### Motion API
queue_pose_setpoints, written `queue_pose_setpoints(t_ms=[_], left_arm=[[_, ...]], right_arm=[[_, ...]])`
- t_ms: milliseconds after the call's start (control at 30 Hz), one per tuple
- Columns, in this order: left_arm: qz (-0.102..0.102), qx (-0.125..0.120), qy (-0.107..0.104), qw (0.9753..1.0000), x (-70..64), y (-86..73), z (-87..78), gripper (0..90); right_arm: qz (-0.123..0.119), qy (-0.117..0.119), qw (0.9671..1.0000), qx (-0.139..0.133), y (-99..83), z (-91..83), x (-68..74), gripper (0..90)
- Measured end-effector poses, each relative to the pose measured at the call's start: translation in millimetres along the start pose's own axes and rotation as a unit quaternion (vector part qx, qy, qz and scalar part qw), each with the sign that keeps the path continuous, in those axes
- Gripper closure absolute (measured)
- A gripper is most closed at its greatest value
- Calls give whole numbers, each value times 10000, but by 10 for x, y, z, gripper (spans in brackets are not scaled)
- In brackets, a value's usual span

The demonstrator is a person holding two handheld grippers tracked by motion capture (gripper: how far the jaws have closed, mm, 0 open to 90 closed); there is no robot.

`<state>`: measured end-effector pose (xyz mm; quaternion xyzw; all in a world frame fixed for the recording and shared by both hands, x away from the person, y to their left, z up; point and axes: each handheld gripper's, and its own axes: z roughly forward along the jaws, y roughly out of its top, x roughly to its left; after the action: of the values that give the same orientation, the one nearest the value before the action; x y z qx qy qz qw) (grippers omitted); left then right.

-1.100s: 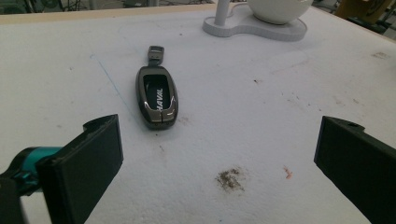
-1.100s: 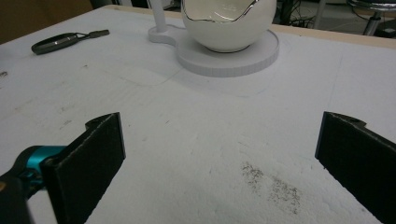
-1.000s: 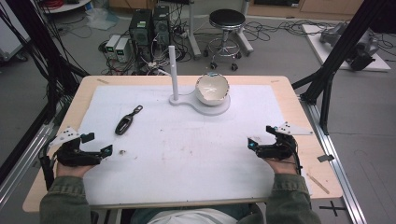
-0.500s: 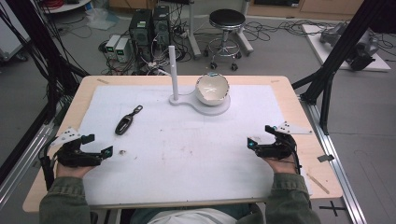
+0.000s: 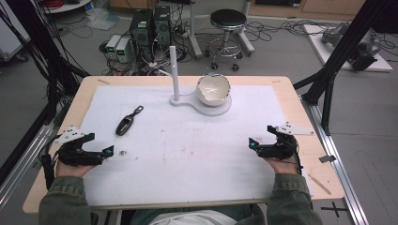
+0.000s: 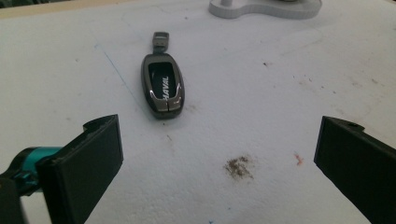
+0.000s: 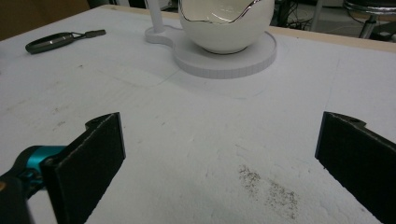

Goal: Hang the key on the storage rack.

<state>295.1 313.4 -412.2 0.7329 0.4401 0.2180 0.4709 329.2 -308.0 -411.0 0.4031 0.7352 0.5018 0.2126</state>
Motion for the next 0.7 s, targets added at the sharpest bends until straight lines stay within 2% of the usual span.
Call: queue_pose_setpoints(t_ms=[200, 333, 433, 500, 700], left_arm=[[-21, -2, 128, 9999, 30, 91, 59, 17], [-63, 73, 88, 9999, 38, 164, 129, 17], [-36, 255, 55, 9997, 28, 208, 184, 17], [-23, 344, -38, 9994, 13, 245, 212, 18], [-49, 453, -106, 9989, 38, 340, 293, 18]], right_arm=[[-25, -4, 10000, 8, -1, 7, 0, 5], [-27, -20, 10000, 10, -1, 4, -3, 5], [3, -21, 10000, -2, -1, -6, -4, 5], [17, -24, 10000, 0, -1, -8, -5, 5], [9, -2, 10000, 33, -2, -3, 4, 5]])
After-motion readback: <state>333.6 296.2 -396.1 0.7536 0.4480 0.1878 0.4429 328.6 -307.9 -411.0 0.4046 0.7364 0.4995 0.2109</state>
